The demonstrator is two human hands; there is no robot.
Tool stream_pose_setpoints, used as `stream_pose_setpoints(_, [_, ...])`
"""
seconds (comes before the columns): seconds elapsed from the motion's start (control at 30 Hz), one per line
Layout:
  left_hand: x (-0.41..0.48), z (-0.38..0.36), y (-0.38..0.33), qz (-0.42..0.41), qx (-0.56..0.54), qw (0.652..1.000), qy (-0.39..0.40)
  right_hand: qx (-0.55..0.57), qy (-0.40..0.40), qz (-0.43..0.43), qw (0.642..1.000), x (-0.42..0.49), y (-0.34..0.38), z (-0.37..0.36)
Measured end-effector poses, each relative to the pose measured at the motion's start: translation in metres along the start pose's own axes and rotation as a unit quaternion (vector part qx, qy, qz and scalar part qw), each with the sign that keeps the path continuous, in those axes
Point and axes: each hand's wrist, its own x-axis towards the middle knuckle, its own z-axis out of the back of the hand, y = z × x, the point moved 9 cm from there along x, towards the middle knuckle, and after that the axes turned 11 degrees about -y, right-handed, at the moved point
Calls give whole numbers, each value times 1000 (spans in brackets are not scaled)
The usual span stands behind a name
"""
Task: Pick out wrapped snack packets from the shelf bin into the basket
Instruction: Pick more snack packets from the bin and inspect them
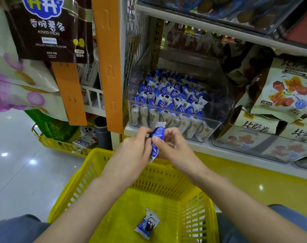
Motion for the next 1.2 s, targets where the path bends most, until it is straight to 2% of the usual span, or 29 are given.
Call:
stream_pose_setpoints(0.1, [0,2,0,-20,28,999,-9,3,20,-17,1000,0,-4,-3])
stream_pose_setpoints(0.3, [4,0,9,3,25,1000,-9,-22,30,-4,999,-3,-3,-9])
stream_pose_setpoints(0.5, [7,8,7,-30,45,998,-37,-47,48,6,998,-4,-6,-11])
stream_pose_setpoints(0.63, [10,13,11,27,-43,997,-51,-34,39,28,998,-1,-3,-9])
stream_pose_setpoints(0.77, [12,13,17,109,-158,981,-36,-31,37,62,997,2,3,-7])
stream_pose_setpoints(0.93, [6,-9,14,227,-346,909,44,-63,-29,97,993,5,6,2])
stream_pose_setpoints(1.0, [3,-16,8,216,-338,914,65,-78,-38,108,990,5,7,4])
stream_pose_setpoints(1.1, [6,-18,11,210,-300,929,48,-112,-22,126,985,6,8,1])
stream_pose_setpoints(1.2, [9,-11,17,234,-317,919,25,-115,13,131,985,8,12,-3])
